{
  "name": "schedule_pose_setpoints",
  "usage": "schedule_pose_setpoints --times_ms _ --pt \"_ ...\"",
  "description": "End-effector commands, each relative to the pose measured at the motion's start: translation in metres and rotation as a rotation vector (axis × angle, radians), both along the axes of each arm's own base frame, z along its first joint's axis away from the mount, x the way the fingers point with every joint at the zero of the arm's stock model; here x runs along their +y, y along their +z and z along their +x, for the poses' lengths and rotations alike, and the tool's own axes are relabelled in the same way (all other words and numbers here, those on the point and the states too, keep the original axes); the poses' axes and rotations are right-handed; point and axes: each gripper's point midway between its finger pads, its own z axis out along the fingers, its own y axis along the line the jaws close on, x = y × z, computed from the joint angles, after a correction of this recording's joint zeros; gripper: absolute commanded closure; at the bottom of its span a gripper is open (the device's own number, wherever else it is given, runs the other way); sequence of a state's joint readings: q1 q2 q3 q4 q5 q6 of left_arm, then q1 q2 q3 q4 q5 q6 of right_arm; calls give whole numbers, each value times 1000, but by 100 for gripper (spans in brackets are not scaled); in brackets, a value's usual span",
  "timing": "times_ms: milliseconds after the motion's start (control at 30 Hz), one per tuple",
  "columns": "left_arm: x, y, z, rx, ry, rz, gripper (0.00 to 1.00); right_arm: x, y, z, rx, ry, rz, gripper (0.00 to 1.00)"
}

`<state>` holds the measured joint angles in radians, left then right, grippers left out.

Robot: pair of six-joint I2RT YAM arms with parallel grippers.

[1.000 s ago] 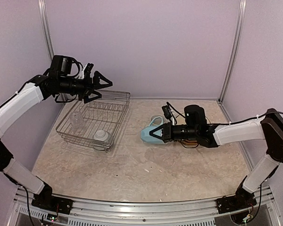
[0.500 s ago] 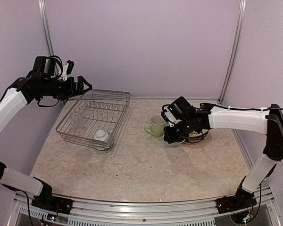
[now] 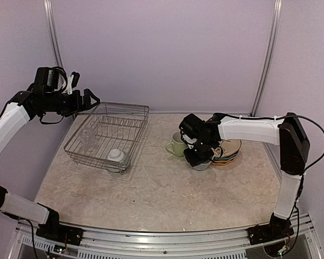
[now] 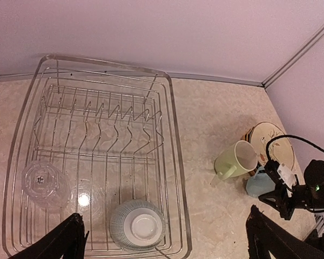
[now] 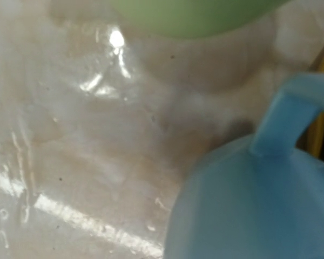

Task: Unload the mixed dishes from the dish rack
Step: Place the cup at the center of the board.

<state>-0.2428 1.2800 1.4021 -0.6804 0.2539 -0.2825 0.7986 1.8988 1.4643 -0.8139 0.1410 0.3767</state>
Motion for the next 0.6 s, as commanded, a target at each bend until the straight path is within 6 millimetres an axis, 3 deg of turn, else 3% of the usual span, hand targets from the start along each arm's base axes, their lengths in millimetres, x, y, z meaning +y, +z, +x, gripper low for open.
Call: schedule_pose_setpoints --times_ms 0,267,433,567 --pt "13 2 2 -5 27 -27 1 3 5 5 -31 5 -23 94" --pt "27 -7 10 28 64 -34 1 7 23 10 -82 6 24 64" --pt "47 -32 23 116 159 42 1 8 44 14 -145 3 66 47" --pt "56 -66 36 233 206 101 1 7 59 15 -190 -3 101 38"
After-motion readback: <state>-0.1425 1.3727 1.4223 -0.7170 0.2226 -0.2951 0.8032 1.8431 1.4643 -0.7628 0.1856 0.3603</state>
